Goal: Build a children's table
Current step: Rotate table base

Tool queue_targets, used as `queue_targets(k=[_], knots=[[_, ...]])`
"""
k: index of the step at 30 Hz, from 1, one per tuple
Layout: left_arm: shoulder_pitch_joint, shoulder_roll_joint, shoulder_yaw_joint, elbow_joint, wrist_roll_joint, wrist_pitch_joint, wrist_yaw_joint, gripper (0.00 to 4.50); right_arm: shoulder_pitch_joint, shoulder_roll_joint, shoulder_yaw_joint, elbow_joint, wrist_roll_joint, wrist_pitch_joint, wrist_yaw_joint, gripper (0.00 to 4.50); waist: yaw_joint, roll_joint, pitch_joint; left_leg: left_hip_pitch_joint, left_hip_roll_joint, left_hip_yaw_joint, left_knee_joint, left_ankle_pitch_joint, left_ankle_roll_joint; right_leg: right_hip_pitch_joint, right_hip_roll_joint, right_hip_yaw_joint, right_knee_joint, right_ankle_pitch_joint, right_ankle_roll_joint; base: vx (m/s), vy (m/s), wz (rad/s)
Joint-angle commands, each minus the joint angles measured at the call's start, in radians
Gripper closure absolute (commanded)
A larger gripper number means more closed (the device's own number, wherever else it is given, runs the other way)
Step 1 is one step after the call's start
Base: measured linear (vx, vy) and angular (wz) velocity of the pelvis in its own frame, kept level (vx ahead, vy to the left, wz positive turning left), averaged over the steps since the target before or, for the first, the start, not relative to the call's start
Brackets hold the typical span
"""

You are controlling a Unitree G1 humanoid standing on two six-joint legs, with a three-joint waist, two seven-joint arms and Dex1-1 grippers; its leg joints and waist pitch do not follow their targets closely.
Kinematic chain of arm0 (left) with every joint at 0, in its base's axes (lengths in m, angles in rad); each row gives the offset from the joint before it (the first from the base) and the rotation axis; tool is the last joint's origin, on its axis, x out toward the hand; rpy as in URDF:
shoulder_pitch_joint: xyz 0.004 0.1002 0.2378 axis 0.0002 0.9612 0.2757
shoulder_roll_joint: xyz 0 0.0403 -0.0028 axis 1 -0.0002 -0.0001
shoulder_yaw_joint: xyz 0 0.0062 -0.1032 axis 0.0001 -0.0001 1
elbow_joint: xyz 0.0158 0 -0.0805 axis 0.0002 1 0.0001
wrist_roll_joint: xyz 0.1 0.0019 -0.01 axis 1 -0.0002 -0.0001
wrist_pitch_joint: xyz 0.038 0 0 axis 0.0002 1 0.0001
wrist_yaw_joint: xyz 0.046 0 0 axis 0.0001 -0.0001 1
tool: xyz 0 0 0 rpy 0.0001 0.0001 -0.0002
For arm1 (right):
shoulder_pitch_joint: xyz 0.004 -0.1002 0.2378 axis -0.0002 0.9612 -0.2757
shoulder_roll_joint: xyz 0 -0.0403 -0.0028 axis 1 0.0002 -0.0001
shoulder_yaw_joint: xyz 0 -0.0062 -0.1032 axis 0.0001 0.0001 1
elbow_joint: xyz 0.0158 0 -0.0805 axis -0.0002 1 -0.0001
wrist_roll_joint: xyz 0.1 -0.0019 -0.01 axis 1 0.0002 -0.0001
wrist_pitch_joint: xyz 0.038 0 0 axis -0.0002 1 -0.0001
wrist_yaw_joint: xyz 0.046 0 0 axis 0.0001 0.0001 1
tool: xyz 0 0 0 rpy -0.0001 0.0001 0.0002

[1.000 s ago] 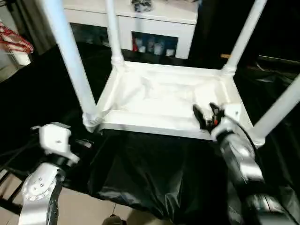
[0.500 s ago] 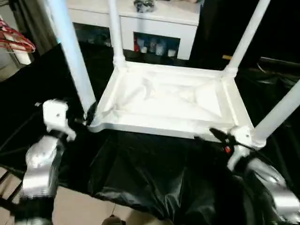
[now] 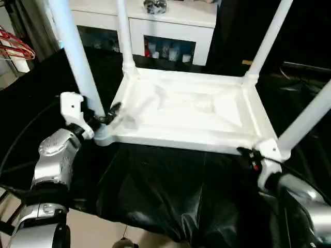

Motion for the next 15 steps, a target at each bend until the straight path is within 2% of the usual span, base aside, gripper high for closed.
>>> queue_targets(k=[1,3,4,5,7,9,12,15], knots=[[0.000,0.024,-0.025,-0.022,-0.023,0.040,-0.082,0.05,-0.017,0.005,0.000,0.041,-0.031,0.013,-0.045,0.88,0.005,0.004,-0.062,0.019,0.012,0.000,-0.076,-0.271,-0.018,0.038,-0.047,0.036,-0.078,-0.236,-0.175,0.000,0.000,0.00],[0.012,0.042,-0.046,-0.033,-0.039,0.061,-0.158,0.05,-0.047,0.018,0.008,0.076,-0.045,0.005,-0.068,0.88,0.005,0.001,-0.066,0.018,0.012,0.000,-0.075,-0.246,-0.011,0.043,-0.049,0.036,-0.071,-0.191,-0.183,0.000,0.000,0.00],[0.046,0.064,-0.078,-0.086,-0.068,0.109,-0.248,0.05,-0.088,0.040,0.024,0.127,-0.064,-0.015,-0.090,0.88,0.004,-0.004,-0.065,0.016,0.013,0.002,-0.076,-0.238,-0.007,0.044,-0.047,0.036,-0.071,-0.182,-0.184,0.000,0.000,0.00],[0.055,0.069,-0.084,-0.103,-0.076,0.123,-0.272,0.05,-0.100,0.048,0.027,0.144,-0.070,-0.021,-0.095,0.88,0.000,0.000,-0.064,0.011,0.013,-0.001,-0.079,-0.223,-0.009,0.045,-0.048,0.035,-0.065,-0.170,-0.196,0.000,0.000,0.00],[0.083,0.079,-0.093,-0.155,-0.110,0.173,-0.330,0.05,-0.128,0.068,0.033,0.180,-0.084,-0.043,-0.109,0.88,0.002,0.000,-0.066,0.020,0.015,0.003,-0.075,-0.223,-0.011,0.041,-0.049,0.035,-0.063,-0.153,-0.206,0.000,0.000,0.00],[0.122,0.092,-0.111,-0.231,-0.150,0.224,-0.389,0.05,-0.155,0.089,0.039,0.215,-0.091,-0.065,-0.116,0.88,0.000,-0.003,-0.066,0.018,0.017,0.005,-0.076,-0.216,-0.006,0.044,-0.049,0.036,-0.059,-0.136,-0.219,0.000,0.000,0.00],[0.172,0.110,-0.140,-0.326,-0.195,0.285,-0.440,0.05,-0.183,0.107,0.051,0.256,-0.098,-0.097,-0.110,0.88,-0.001,-0.001,-0.064,0.021,0.016,0.008,-0.075,-0.212,0.001,0.043,-0.046,0.037,-0.060,-0.134,-0.221,0.000,0.000,0.00],[0.247,0.124,-0.185,-0.490,-0.278,0.390,-0.473,0.05,-0.229,0.136,0.070,0.315,-0.110,-0.125,-0.104,0.88,-0.005,-0.008,-0.062,0.018,0.018,0.009,-0.077,-0.220,0.002,0.046,-0.047,0.038,-0.059,-0.156,-0.217,0.000,0.000,0.00]])
